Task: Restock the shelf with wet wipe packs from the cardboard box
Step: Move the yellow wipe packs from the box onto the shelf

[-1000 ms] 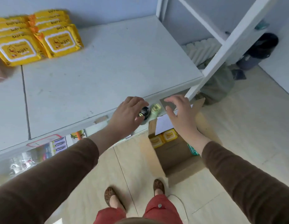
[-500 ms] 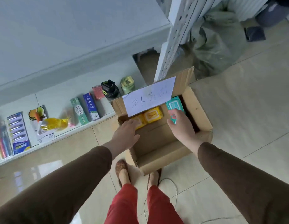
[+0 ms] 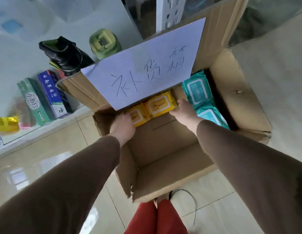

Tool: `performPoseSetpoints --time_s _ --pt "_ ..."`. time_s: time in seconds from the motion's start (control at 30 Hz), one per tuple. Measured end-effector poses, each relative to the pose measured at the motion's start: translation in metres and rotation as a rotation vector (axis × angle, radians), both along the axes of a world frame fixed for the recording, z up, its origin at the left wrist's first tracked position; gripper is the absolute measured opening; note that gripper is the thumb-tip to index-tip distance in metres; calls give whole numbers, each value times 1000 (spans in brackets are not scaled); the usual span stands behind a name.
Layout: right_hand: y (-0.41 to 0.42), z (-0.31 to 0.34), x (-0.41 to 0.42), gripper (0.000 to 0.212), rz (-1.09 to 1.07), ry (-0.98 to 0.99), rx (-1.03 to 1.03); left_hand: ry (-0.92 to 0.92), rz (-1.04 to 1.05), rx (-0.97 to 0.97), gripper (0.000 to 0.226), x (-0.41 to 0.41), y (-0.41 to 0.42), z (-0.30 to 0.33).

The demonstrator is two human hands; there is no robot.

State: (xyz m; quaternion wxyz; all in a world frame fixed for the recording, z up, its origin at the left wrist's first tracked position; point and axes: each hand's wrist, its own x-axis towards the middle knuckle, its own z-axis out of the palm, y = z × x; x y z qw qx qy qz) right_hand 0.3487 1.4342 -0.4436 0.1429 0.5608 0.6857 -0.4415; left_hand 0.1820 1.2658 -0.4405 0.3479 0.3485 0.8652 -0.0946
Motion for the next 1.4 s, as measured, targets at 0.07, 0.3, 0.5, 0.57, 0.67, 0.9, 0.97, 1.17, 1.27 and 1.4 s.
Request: performPoseSetpoints --time_s 0.07,0.3,0.5,0.57,0.67,0.9,0.97,1.17,1.27,1.4 --pt "8 -26 -5 64 32 -19 3 61 -35 -29 48 1 3 -25" --pt "18 -83 -20 85 -70 35 -25 316 -139 57 51 14 0 -83" --pt "19 -95 -28 102 -350 155 -295 199 -20 -54 79 9 5 -87" --pt "15 -88 -28 77 -430 205 -387 159 -11 -141 76 4 7 -84" --pt "6 -68 -18 49 -507 259 -450 -13 157 -117 64 9 3 -68" --pt "-17 69 30 36 -525 416 -489 -195 361 121 56 38 -18 52" --pt "-23 123 36 30 -510 429 -469 -205 346 173 46 38 -24 106" --pt "-53 322 6 35 -345 544 -379 -115 227 305 59 -1 -61 309" --pt "-77 416 -30 34 -259 666 -372 -24 170 375 66 -35 -94 404" --pt "-119 512 -96 39 -143 804 -347 -2 211 505 59 -96 -148 511"
